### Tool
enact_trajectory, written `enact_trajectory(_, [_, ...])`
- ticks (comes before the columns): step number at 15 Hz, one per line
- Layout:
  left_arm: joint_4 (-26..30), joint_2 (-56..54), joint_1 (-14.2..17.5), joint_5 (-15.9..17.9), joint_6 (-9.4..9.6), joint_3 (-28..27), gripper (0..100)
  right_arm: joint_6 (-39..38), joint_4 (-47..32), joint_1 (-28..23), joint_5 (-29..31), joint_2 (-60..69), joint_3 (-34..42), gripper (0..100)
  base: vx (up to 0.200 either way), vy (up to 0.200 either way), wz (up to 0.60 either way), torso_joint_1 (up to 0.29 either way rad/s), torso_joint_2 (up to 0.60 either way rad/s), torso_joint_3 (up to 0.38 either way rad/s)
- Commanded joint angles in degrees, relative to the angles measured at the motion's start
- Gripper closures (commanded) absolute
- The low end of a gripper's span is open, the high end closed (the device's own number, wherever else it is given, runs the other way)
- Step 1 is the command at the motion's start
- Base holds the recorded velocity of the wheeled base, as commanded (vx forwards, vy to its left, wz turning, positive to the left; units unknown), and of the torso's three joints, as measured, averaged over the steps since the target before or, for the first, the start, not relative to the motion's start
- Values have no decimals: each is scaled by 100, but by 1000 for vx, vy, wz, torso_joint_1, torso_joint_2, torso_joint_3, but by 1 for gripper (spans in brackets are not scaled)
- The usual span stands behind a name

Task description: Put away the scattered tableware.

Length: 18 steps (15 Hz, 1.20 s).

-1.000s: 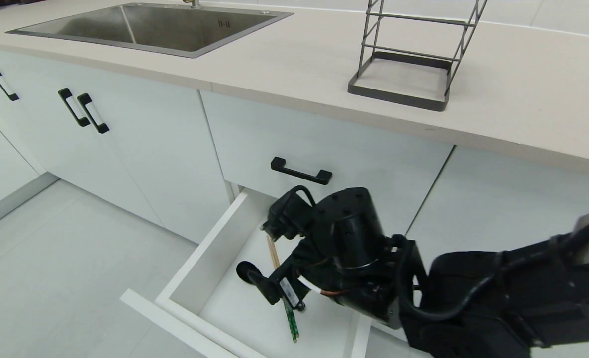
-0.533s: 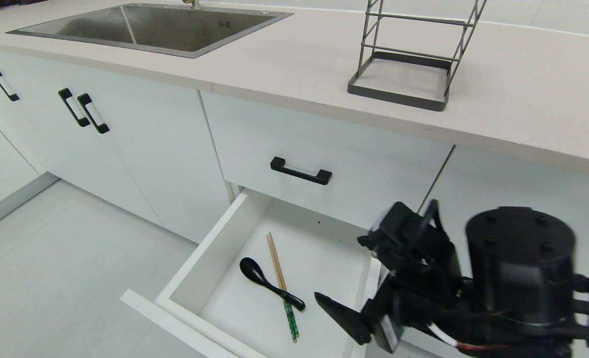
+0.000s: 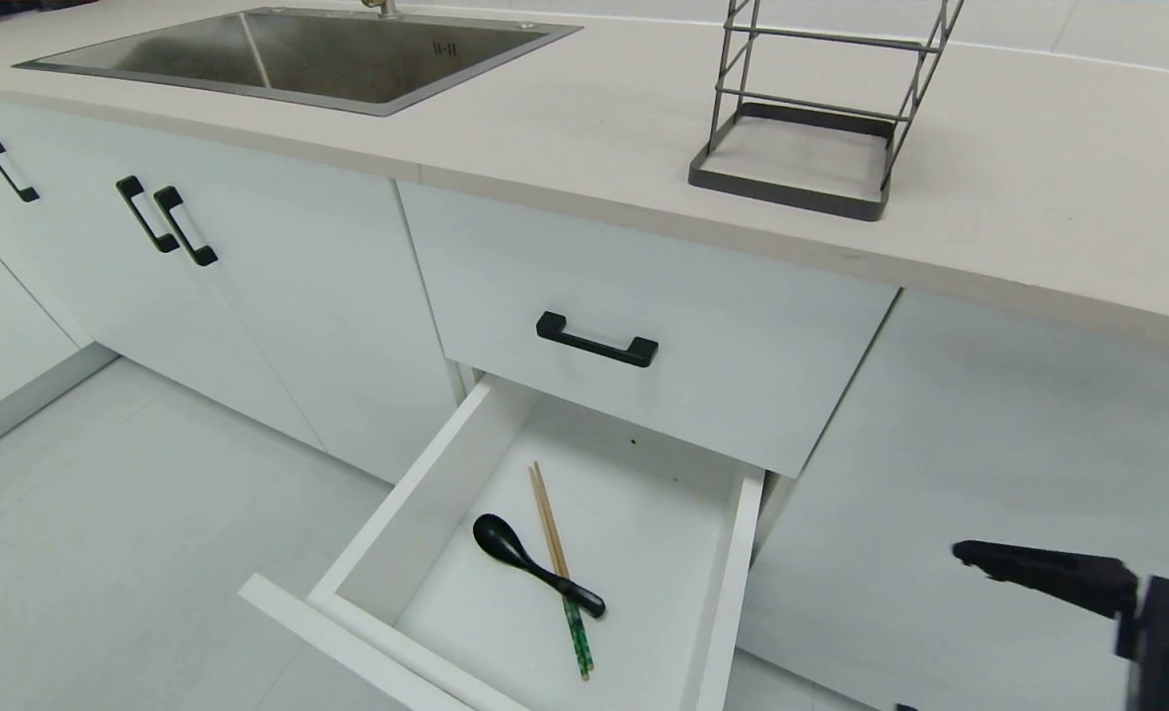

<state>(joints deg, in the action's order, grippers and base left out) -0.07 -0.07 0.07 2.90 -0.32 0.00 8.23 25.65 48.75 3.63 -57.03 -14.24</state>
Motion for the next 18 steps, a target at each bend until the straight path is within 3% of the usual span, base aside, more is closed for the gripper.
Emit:
enact_trajectory(1, [-1,7,1,0,-3,0,0,170,-992,-1403,-495,2829,563,0,0,0,0,0,0,0])
enact_trajectory(2, [-1,7,1,0,-3,0,0,-146,-992,-2221,-504,3198,519,0,0,0,0,0,0,0])
enact_trajectory(4, [-1,7,1,0,-3,0,0,-304,-1018,-3346,-688,3620,457,0,0,0,0,0,0,0])
enact_trajectory(5, [-1,7,1,0,-3,0,0,-269,-1167,-4075,-1216,4112,492,0,0,0,0,0,0,0])
enact_trajectory(7, [-1,7,1,0,-3,0,0,-304,-1299,-4919,-1603,4789,492,0,0,0,0,0,0,0])
enact_trajectory(9, [-1,7,1,0,-3,0,0,-243,-1229,-5174,-1787,5263,765,0,0,0,0,0,0,0])
enact_trajectory(10, [-1,7,1,0,-3,0,0,-85,-983,-4919,-1796,5404,1336,0,0,0,0,0,0,0])
enact_trajectory(12, [-10,7,1,17,-12,0,0,205,-2090,-4866,-1752,5703,1424,0,0,0,0,0,0,0])
enact_trajectory(13, [-10,7,1,17,-3,0,0,144,-2169,-4875,-1717,5703,1424,0,0,0,0,0,0,0])
enact_trajectory(14, [-10,7,1,17,-3,0,0,91,-2205,-4875,-1585,5703,1424,0,0,0,0,0,0,0])
enact_trajectory(15, [-10,7,-7,44,58,0,0,-199,-2196,-4884,-768,5703,1424,0,0,0,0,0,0,0])
enact_trajectory(17, [-45,7,-7,264,120,0,0,-665,-2565,-4875,-337,5703,1424,0,0,0,0,0,0,0])
enact_trajectory(18, [-344,7,-7,290,172,0,0,-796,-2582,-4875,-240,5703,1424,0,0,0,0,0,0,0])
